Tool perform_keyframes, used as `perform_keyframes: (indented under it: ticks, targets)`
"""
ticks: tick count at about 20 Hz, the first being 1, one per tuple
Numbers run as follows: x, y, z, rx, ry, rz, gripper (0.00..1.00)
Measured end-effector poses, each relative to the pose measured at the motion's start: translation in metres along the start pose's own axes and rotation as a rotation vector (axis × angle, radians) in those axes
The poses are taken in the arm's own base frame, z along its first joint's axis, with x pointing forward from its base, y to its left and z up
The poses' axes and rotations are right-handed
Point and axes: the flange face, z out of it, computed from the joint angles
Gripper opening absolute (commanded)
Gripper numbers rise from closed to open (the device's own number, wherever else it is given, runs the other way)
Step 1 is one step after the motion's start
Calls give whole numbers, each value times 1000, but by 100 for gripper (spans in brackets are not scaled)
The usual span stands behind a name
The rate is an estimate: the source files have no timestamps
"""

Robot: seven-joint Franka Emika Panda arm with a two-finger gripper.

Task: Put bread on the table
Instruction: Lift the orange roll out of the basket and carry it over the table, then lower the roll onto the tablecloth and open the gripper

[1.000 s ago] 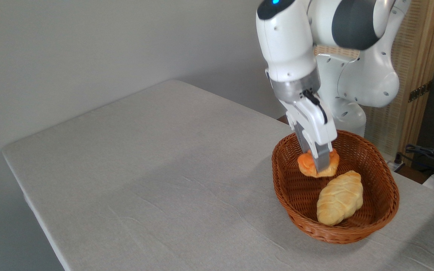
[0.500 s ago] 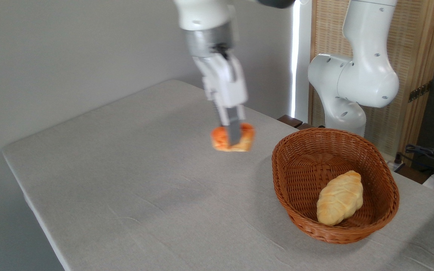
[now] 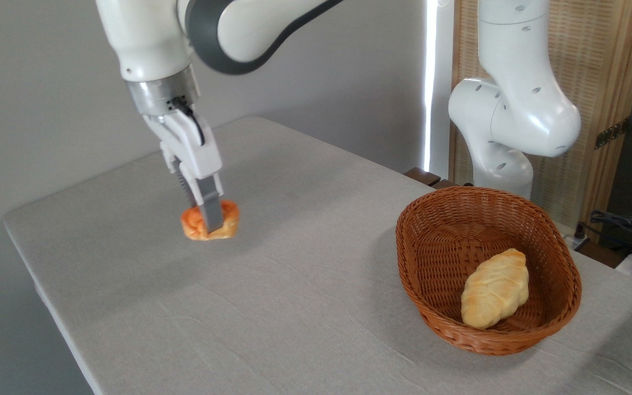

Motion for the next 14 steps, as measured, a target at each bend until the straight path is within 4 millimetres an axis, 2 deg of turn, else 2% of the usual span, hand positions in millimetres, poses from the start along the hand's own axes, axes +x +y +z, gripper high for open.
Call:
perform_keyframes:
  ticks: [1,2,8,14]
  targets:
    - [3,-2,2,6,12,-7,78]
    - [4,-5,2,11,21,-10,100]
    - [6,-5,-1,16,30,-8,100]
    - [19,5,18,-11,10,21,100]
